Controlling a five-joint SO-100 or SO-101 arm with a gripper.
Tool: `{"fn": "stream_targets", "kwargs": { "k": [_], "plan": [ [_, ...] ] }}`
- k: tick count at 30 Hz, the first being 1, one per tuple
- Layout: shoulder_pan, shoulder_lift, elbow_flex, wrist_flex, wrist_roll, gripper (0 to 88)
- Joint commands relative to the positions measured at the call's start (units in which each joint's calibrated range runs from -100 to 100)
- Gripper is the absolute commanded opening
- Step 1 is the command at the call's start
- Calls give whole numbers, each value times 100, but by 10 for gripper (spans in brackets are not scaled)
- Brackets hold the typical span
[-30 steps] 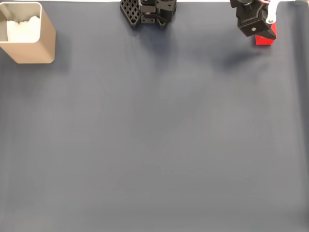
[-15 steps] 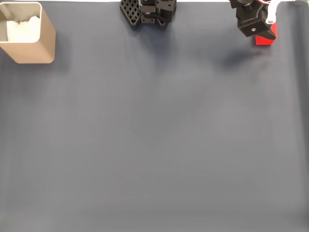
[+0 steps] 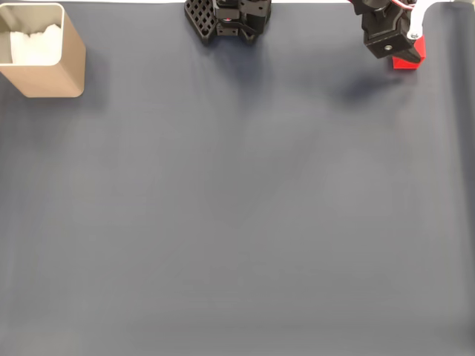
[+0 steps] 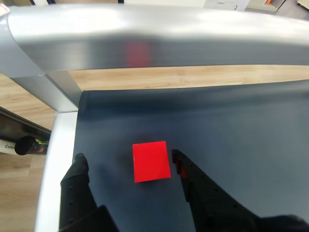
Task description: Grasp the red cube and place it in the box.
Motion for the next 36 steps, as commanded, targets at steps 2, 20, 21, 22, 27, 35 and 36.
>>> {"fn": "stream_targets", "kwargs": {
  "k": [2,20,21,22,27,35,36],
  "plan": [
    [-16,27,-183,-139,-15,395],
    [-23,105,-211,-155,5,284],
    [-23,105,-211,-139,15,257],
    [-23,105,-220,-131,20,228],
    [-30,105,-220,-57,83,147],
    [-9,105,-229,58,151,49],
    [-9,105,-229,74,156,38]
  ]
}}
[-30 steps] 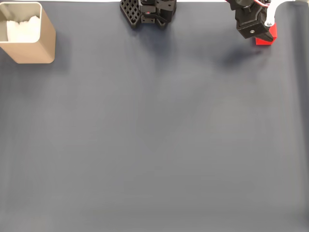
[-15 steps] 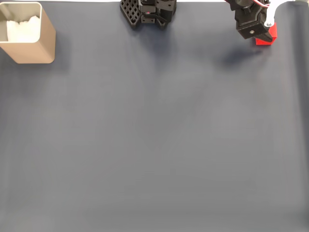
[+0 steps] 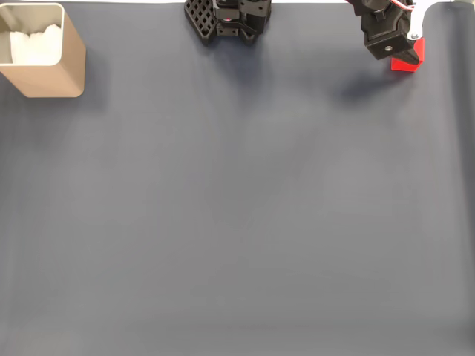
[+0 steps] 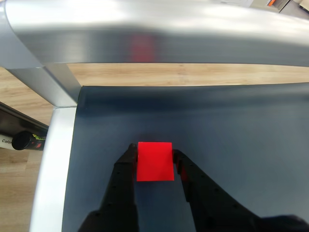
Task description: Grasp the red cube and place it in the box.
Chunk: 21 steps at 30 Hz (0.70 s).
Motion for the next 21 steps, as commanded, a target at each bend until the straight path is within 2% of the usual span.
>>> {"fn": "stream_targets", "kwargs": {
  "k": [1,11,21],
  "plan": [
    [-9,1,-220,75,44,26],
    [34,-138,-257,345,63,0],
    [517,-623,-941,1493,-10,0]
  ]
}}
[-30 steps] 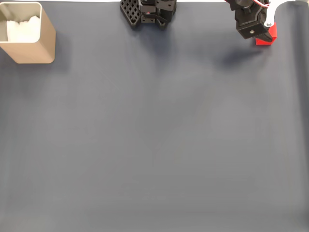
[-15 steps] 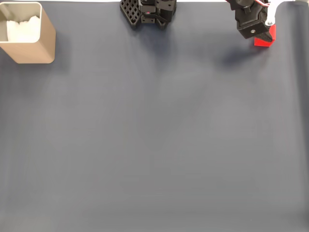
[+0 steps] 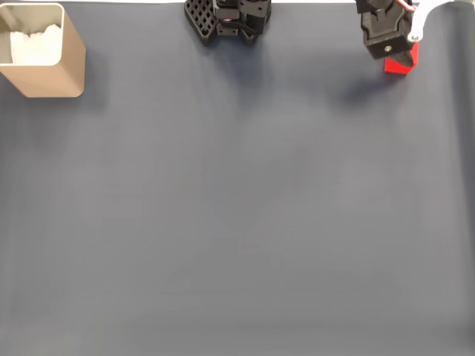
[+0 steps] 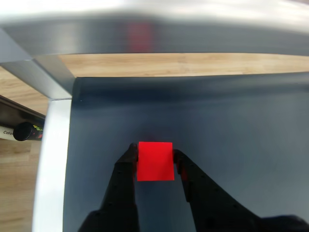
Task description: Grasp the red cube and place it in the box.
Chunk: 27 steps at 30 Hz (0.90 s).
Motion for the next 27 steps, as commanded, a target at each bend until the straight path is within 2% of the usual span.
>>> {"fn": "stream_targets", "kwargs": {
  "k": [1,20,27],
  "plan": [
    [342,-397,-553,454,-39,0],
    [2586,-1168,-2405,2938,-298,0],
    [3594,-1350,-2569,3175,-327,0]
  ]
}}
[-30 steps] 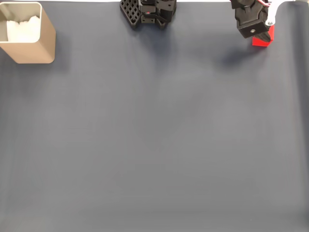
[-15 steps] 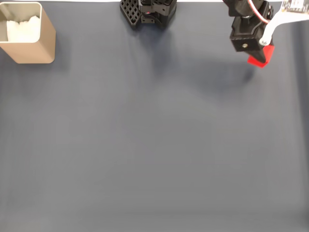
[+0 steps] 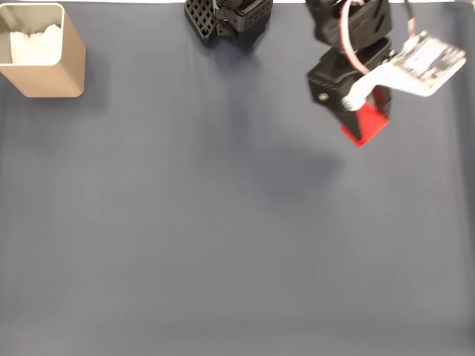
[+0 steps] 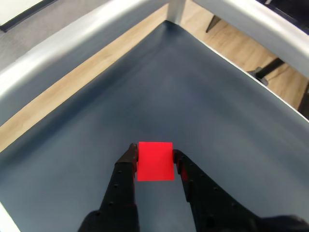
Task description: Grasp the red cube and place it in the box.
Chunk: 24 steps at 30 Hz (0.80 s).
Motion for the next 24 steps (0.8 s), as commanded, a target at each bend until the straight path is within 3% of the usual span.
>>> {"fn": "stream_targets", "kwargs": {
  "k": [1,24],
  "plan": [
    [547,-282,-372,105,-78,0],
    [4282,-482,-1239,728,-112,0]
  ]
}}
